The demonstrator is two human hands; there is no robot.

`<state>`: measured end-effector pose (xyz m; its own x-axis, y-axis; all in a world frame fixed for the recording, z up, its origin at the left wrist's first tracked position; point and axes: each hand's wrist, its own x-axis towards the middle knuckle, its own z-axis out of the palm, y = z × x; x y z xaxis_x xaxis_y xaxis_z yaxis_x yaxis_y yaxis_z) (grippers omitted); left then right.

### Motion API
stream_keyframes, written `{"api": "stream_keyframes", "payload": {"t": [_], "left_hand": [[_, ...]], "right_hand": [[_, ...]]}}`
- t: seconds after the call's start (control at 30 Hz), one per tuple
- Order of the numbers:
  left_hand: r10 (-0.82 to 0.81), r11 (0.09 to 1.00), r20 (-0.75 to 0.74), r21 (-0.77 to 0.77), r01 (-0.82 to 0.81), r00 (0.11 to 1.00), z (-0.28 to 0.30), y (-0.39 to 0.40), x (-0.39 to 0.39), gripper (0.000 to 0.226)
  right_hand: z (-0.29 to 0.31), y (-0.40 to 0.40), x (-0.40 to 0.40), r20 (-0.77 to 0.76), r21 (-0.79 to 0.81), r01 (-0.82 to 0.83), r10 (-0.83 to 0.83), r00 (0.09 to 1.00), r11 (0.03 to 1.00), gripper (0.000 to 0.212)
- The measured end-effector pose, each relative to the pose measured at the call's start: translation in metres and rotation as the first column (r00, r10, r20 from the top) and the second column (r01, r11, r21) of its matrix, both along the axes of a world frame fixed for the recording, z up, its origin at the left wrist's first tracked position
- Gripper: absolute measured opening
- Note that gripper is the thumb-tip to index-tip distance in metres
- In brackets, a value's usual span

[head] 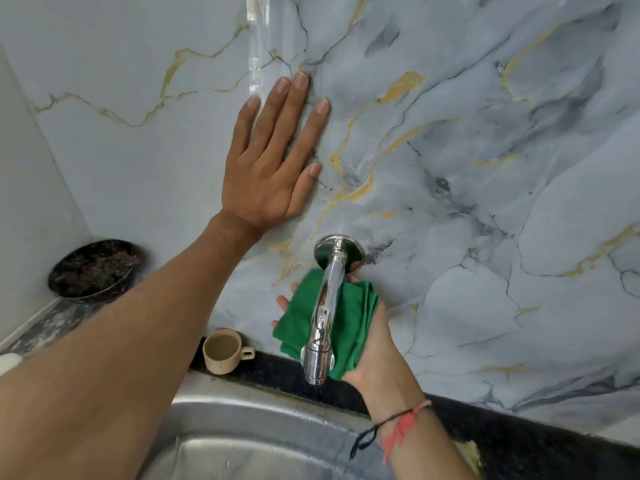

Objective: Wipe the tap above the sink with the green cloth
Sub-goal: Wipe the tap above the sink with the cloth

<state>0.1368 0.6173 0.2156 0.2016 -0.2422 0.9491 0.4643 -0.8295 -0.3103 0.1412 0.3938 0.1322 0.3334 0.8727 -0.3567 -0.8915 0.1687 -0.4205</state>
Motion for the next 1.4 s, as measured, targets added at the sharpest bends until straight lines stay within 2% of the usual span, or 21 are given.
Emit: {"api": "stream_keyframes", "payload": {"t": [0.1,0.27,0.33,0.4,0.47,0.53,0.6,0.67,0.7,0.73,0.77,0.8,0.83,0.87,0.93,1.03,1.1,1.17,1.23,1.33,1.4], "left_hand": [[-0.009,1.0,-0.001,0.001,0.009,1.0,0.0,-0.001,0.0,0.065],[-0.006,1.0,0.007,0.018,0.006,1.0,0.001,-0.001,-0.001,0.065],[-0.007,1.0,0.011,0.021,0.007,1.0,0.001,-0.001,0.0,0.065],[-0.008,1.0,0.011,0.017,0.008,1.0,0.001,-0.001,0.001,0.065],[-0.017,1.0,0.011,0.009,0.017,1.0,0.001,-0.001,0.001,0.065],[-0.024,1.0,0.007,0.008,0.023,1.0,0.0,-0.001,0.002,0.065],[-0.027,1.0,0.003,0.009,0.027,1.0,0.0,0.0,0.001,0.066],[-0.032,0.999,0.002,0.005,0.032,0.999,0.0,-0.001,0.001,0.066],[-0.032,0.999,0.001,0.0,0.032,0.999,0.0,-0.001,0.001,0.066],[-0.026,1.0,0.0,-0.006,0.026,1.0,0.0,-0.001,0.001,0.066],[-0.015,1.0,-0.001,-0.011,0.015,1.0,0.0,-0.001,0.0,0.066],[-0.004,1.0,-0.002,-0.015,0.004,1.0,0.0,-0.001,0.0,0.066],[0.006,1.0,-0.004,-0.014,-0.006,1.0,0.0,-0.001,0.0,0.066],[0.013,1.0,-0.006,-0.007,-0.013,1.0,0.0,-0.001,-0.001,0.066],[0.012,1.0,-0.012,0.002,-0.012,1.0,0.0,-0.001,0.0,0.065],[0.015,1.0,-0.014,0.003,-0.015,1.0,0.0,-0.001,0.0,0.064],[0.022,1.0,-0.013,0.001,-0.022,1.0,0.0,0.0,-0.001,0.064],[0.033,0.999,-0.013,0.003,-0.033,0.999,0.0,-0.001,-0.001,0.064],[0.033,0.999,-0.021,0.003,-0.033,0.999,0.003,-0.004,-0.001,0.064],[0.056,0.997,-0.065,-0.047,-0.06,0.996,0.006,-0.018,-0.012,0.062],[0.076,0.987,-0.119,-0.129,-0.092,0.99,0.009,-0.034,-0.025,0.061]], "right_hand": [[0.006,0.007,0.008,0.077,0.139,-0.118,0.108,0.991,0.983,0.072],[-0.011,-0.011,-0.009,0.323,0.115,-0.3,0.25,0.913,0.947,0.076],[-0.019,-0.018,-0.014,0.426,0.061,-0.294,0.242,0.872,0.954,0.073],[-0.022,-0.025,-0.018,0.423,0.001,-0.2,0.181,0.888,0.98,0.074],[-0.031,-0.036,-0.025,0.341,-0.143,-0.06,0.106,0.934,0.988,0.068],[-0.033,-0.05,-0.032,0.231,-0.273,0.151,-0.087,0.969,0.95,0.053],[-0.011,-0.061,-0.034,0.243,-0.282,0.343,-0.279,0.929,0.896,0.048],[0.026,-0.053,-0.032,0.472,-0.161,0.545,-0.42,0.775,0.823,0.047],[0.046,-0.043,-0.031,0.672,-0.079,0.642,-0.435,0.6,0.763,0.049],[0.063,-0.031,-0.034,0.856,0.012,0.701,-0.37,0.361,0.713,0.046],[0.074,-0.018,-0.038,0.977,0.077,0.715,-0.197,0.087,0.695,0.044],[0.079,-0.004,-0.043,0.982,0.078,0.714,0.069,-0.175,0.696,0.043],[0.08,0.008,-0.05,0.871,0.03,0.716,0.334,-0.361,0.697,0.044],[0.075,0.015,-0.058,0.707,-0.025,0.726,0.526,-0.473,0.687,0.044],[0.059,0.018,-0.072,0.451,-0.078,0.744,0.689,-0.568,0.664,0.04],[0.035,0.005,-0.078,0.418,-0.031,0.72,0.663,-0.621,0.693,0.042],[0.016,-0.005,-0.08,0.37,0.05,0.671,0.61,-0.7,0.74,0.049],[-0.005,-0.017,-0.083,0.294,0.159,0.601,0.544,-0.786,0.783,0.044],[-0.016,-0.028,-0.083,0.25,0.187,0.575,0.527,-0.812,0.797,0.049],[-0.018,-0.046,-0.088,0.216,0.093,0.536,0.508,-0.834,0.839,0.057],[-0.014,-0.061,-0.094,0.232,-0.064,0.486,0.486,-0.842,0.872,0.072]]}}
